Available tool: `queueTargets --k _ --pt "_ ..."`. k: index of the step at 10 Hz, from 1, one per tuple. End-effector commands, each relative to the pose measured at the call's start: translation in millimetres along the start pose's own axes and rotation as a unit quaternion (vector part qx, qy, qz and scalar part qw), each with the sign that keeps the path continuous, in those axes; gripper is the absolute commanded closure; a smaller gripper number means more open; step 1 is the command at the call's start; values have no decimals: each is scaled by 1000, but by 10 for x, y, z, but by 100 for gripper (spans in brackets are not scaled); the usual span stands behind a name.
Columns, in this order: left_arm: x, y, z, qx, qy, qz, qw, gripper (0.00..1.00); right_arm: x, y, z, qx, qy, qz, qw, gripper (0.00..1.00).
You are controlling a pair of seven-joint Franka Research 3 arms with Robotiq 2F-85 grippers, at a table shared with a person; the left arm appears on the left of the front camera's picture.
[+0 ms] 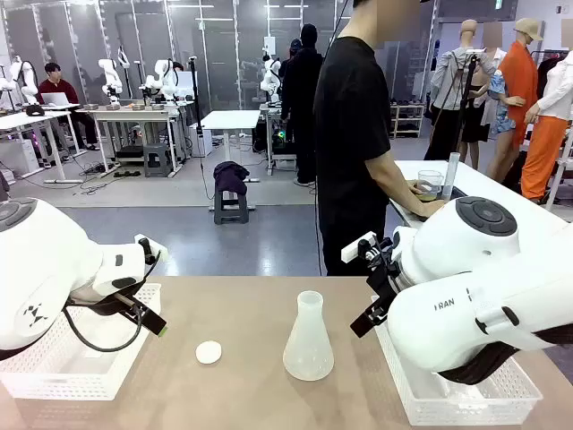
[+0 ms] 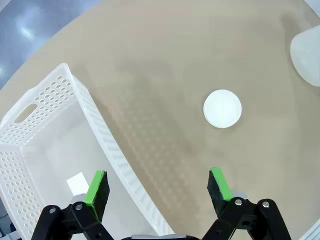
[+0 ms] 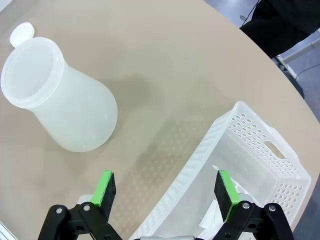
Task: Prepare the solutions needed for the experiment.
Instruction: Pick up the Plastic Funnel and insert it into the Big flask.
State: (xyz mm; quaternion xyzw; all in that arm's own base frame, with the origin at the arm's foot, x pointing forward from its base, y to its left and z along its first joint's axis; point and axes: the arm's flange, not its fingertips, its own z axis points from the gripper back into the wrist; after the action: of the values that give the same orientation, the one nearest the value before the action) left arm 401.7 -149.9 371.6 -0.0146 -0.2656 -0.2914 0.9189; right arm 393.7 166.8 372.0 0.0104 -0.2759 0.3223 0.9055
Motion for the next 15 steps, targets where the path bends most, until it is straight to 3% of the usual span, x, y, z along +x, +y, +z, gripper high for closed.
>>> queueTargets --k 1,15 --pt "1 -2 0 0 0 0 1000 0 0 0 0 0 0 0 1000 0" --pt "1 -2 0 0 0 0 1000 0 0 0 0 0 0 0 1000 0"
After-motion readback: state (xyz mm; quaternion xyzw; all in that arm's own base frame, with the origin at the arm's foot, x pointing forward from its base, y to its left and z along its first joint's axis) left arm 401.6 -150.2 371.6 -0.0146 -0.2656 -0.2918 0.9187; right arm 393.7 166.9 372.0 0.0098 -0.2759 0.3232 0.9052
